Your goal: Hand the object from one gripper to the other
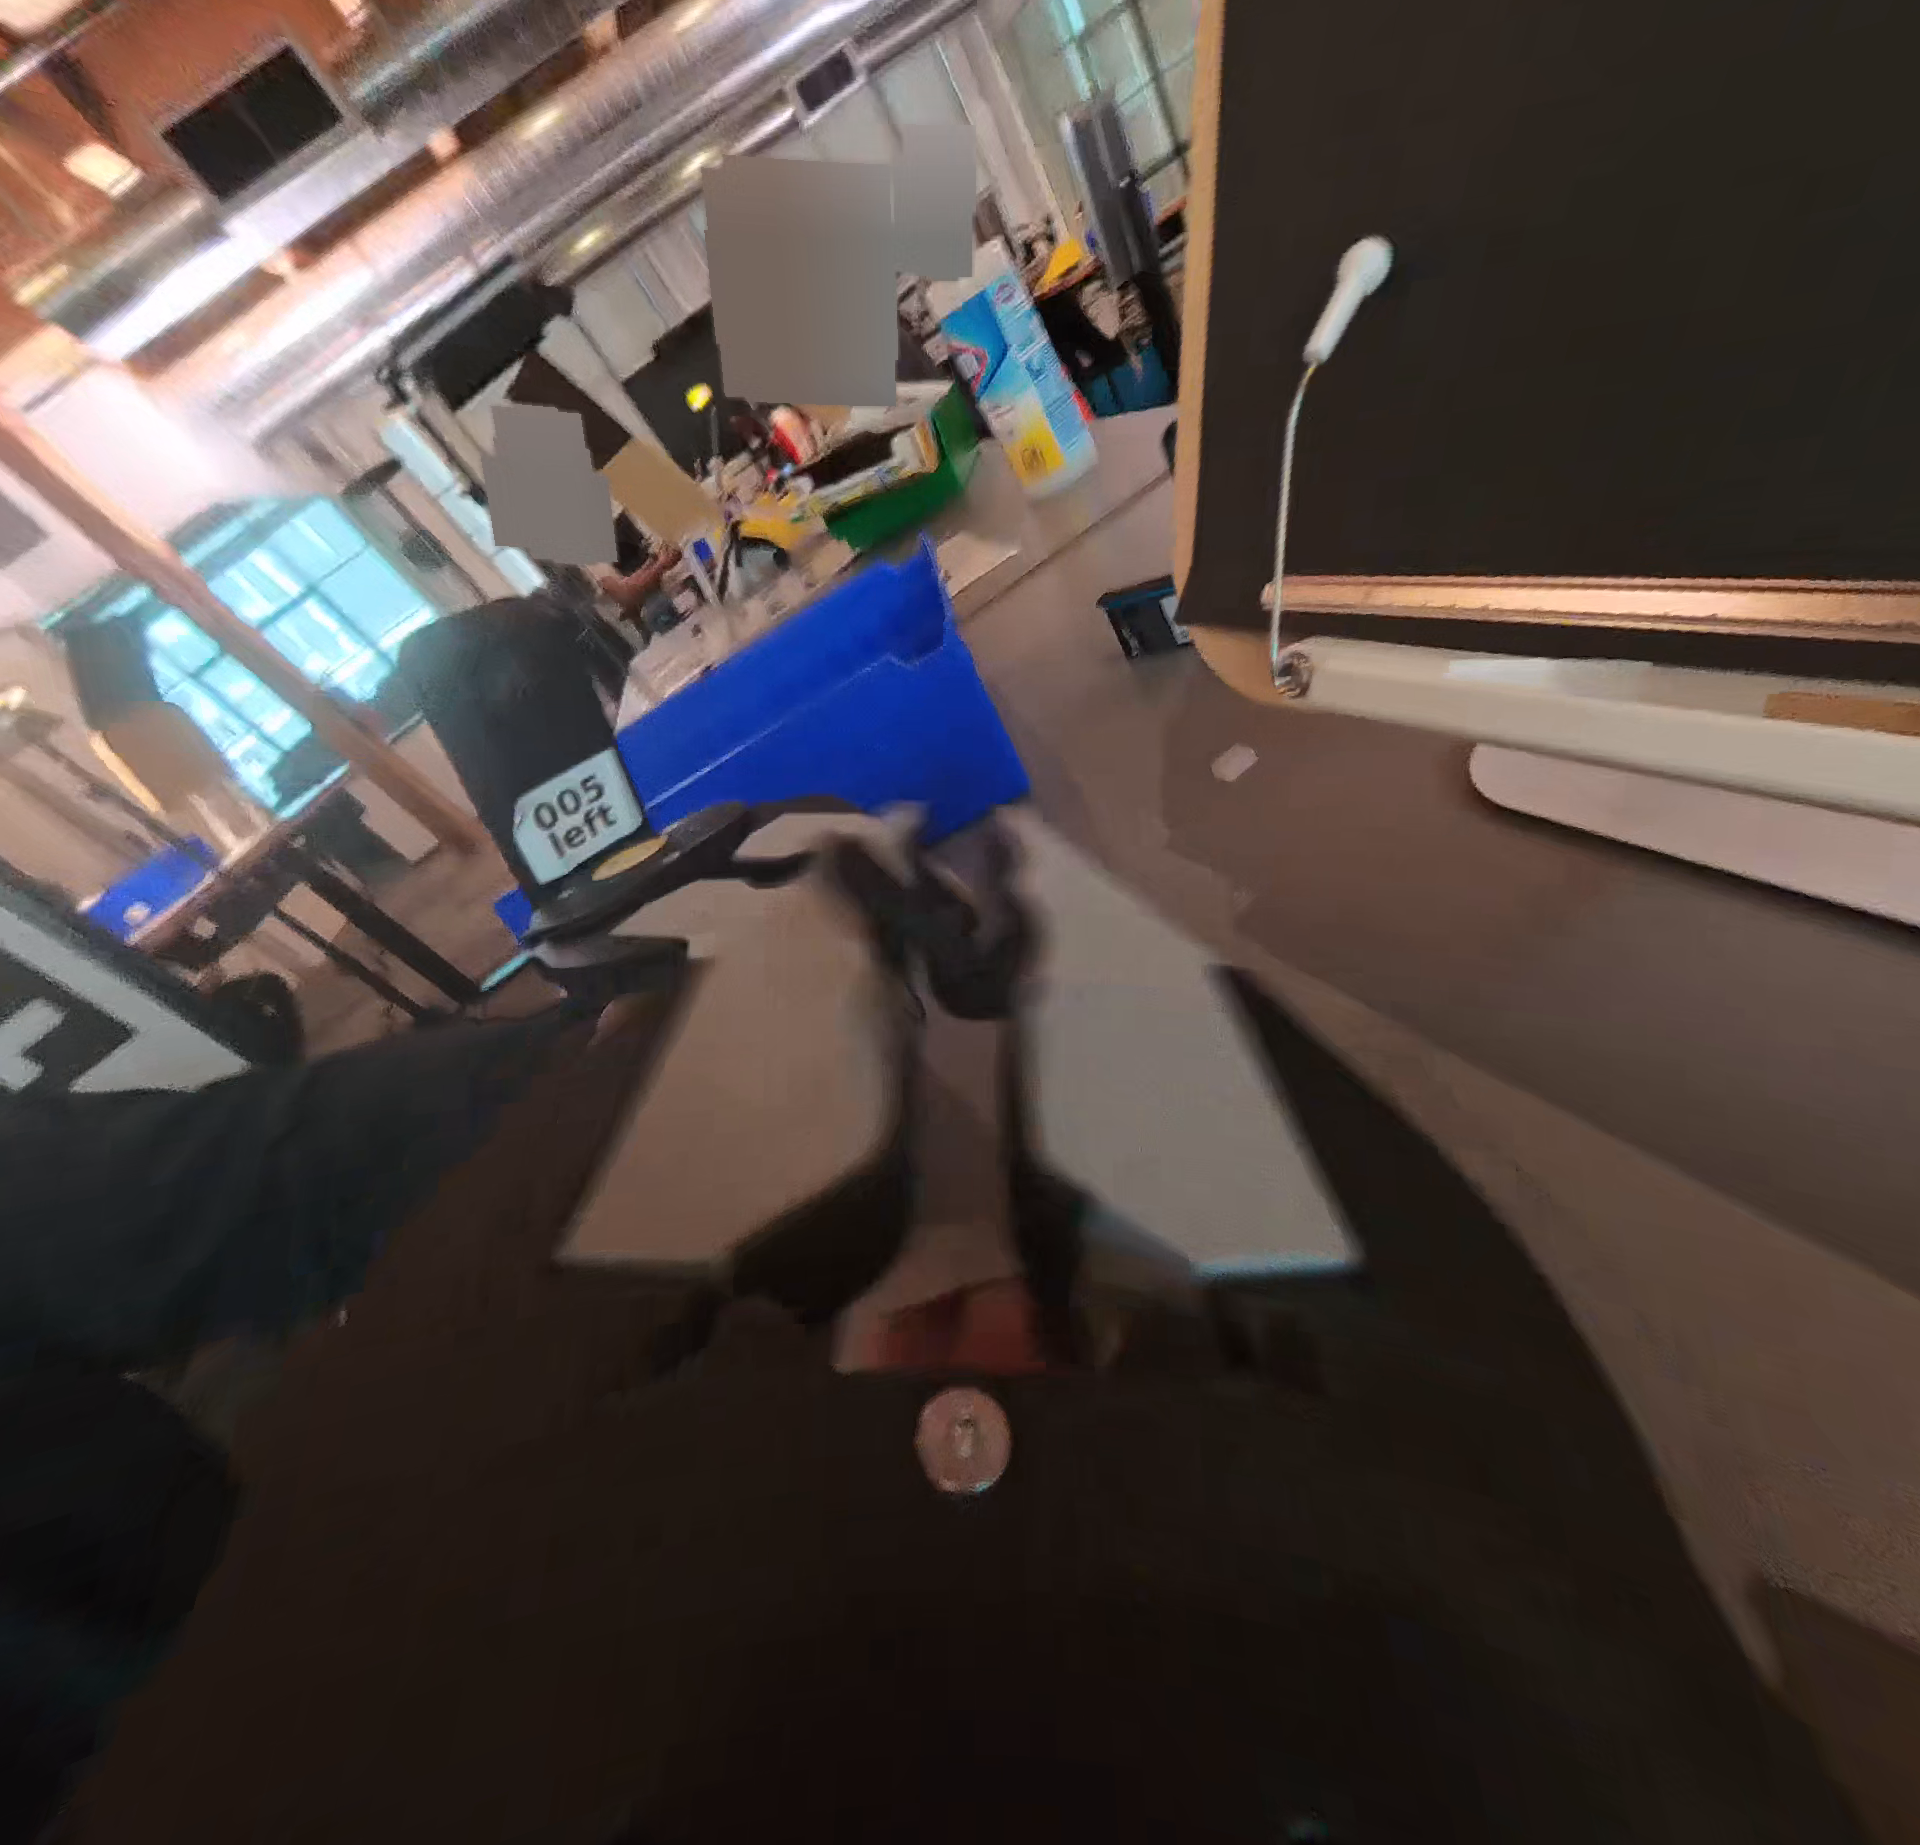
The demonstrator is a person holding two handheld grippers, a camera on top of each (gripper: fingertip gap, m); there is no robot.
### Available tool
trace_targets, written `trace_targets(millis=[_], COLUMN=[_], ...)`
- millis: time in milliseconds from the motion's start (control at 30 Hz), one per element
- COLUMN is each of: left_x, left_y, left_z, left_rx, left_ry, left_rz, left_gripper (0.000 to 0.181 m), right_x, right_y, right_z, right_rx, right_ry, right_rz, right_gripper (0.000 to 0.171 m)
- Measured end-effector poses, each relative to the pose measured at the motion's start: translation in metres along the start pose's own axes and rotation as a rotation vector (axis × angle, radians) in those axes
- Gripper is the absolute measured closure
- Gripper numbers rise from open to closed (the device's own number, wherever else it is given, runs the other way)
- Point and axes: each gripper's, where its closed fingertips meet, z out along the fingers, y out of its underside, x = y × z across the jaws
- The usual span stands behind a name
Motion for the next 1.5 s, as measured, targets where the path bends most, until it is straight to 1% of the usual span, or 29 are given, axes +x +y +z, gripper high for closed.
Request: trace_targets(millis=[33,100,200,267,300,333,367,400,433,500,567,633,667,700,767,800,867,933,967,1000,1067,1167,1233,1300,1333,1367,1400,1433,1500], left_x=[0.002,-0.001,-0.004,-0.005,-0.006,-0.007,-0.008,-0.007,-0.004,0.002,0.011,0.019,0.024,0.031,0.039,0.044,0.046,0.039,0.038,0.035,0.031,0.026,0.015,0.004,0.0,-0.005,-0.006,-0.002,0.018], left_y=[0.004,0.008,0.011,0.017,0.021,0.023,0.023,0.02,0.016,0.007,-0.002,-0.009,-0.009,-0.007,0.001,0.005,0.013,0.02,0.022,0.025,0.025,0.013,0.003,-0.004,-0.009,-0.017,-0.023,-0.028,-0.031], left_z=[0.002,0.004,0.004,0.008,0.009,0.011,0.012,0.012,0.012,0.01,0.01,0.008,0.007,0.006,0.006,0.008,0.011,0.012,0.012,0.012,0.013,0.009,0.004,-0.001,-0.004,-0.008,-0.013,-0.018,-0.024], left_rx=[-0.01,-0.024,-0.023,-0.055,-0.079,-0.102,-0.112,-0.102,-0.083,-0.051,-0.009,0.036,0.044,0.041,0.012,-0.007,-0.033,-0.067,-0.075,-0.087,-0.102,-0.058,-0.017,0.006,0.033,0.073,0.11,0.146,0.197], left_ry=[-0.004,-0.017,-0.013,-0.013,-0.025,-0.026,-0.03,-0.024,-0.011,0.011,0.05,0.063,0.074,0.098,0.129,0.152,0.174,0.146,0.154,0.146,0.127,0.107,0.047,0.001,-0.024,-0.051,-0.069,-0.063,-0.019], left_rz=[0.0,-0.031,-0.066,-0.066,-0.064,-0.061,-0.054,-0.039,-0.02,0.014,0.056,0.141,0.198,0.258,0.341,0.359,0.373,0.405,0.42,0.434,0.433,0.383,0.394,0.353,0.335,0.335,0.358,0.413,0.609], left_gripper=[0.181,0.181,0.181,0.177,0.163,0.142,0.129,0.126,0.125,0.126,0.136,0.147,0.149,0.15,0.153,0.15,0.152,0.16,0.178,0.181,0.181,0.181,0.181,0.181,0.181,0.181,0.181,0.181,0.181], right_x=[0.004,0.012,0.015,0.025,0.035,0.045,0.055,0.063,0.069,0.069,0.065,0.059,0.059,0.059,0.055,0.053,0.057,0.059,0.059,0.058,0.058,0.06,0.06,0.056,0.052,0.049,0.047,0.042,0.024], right_y=[0.006,0.014,0.01,0.007,0.005,0.003,0.001,-0.001,-0.002,0.0,0.005,0.009,0.012,0.016,0.028,0.033,0.037,0.041,0.042,0.043,0.043,0.049,0.049,0.041,0.038,0.035,0.032,0.031,0.037], right_z=[-0.001,0.0,-0.001,-0.004,-0.008,-0.014,-0.019,-0.025,-0.029,-0.028,-0.024,-0.02,-0.019,-0.016,-0.008,-0.005,-0.005,-0.005,-0.005,-0.004,-0.003,-0.004,-0.007,-0.011,-0.013,-0.016,-0.02,-0.024,-0.025], right_rx=[-0.043,-0.107,-0.102,-0.115,-0.133,-0.158,-0.19,-0.227,-0.263,-0.311,-0.354,-0.387,-0.411,-0.433,-0.464,-0.48,-0.509,-0.52,-0.522,-0.518,-0.511,-0.531,-0.518,-0.465,-0.439,-0.418,-0.396,-0.374,-0.327], right_ry=[0.019,0.083,0.154,0.272,0.371,0.473,0.574,0.672,0.745,0.802,0.813,0.817,0.83,0.831,0.776,0.758,0.769,0.74,0.728,0.713,0.703,0.659,0.628,0.597,0.573,0.555,0.543,0.513,0.364], right_rz=[-0.01,-0.071,-0.193,-0.329,-0.418,-0.518,-0.629,-0.739,-0.833,-0.984,-1.098,-1.206,-1.238,-1.242,-1.203,-1.193,-1.196,-1.181,-1.168,-1.152,-1.137,-1.083,-1.001,-0.908,-0.86,-0.803,-0.722,-0.603,-0.283], right_gripper=[0.171,0.171,0.171,0.171,0.171,0.171,0.171,0.171,0.171,0.171,0.171,0.171,0.171,0.171,0.171,0.171,0.171,0.171,0.171,0.171,0.171,0.171,0.152,0.151,0.148,0.137,0.131,0.13,0.128])
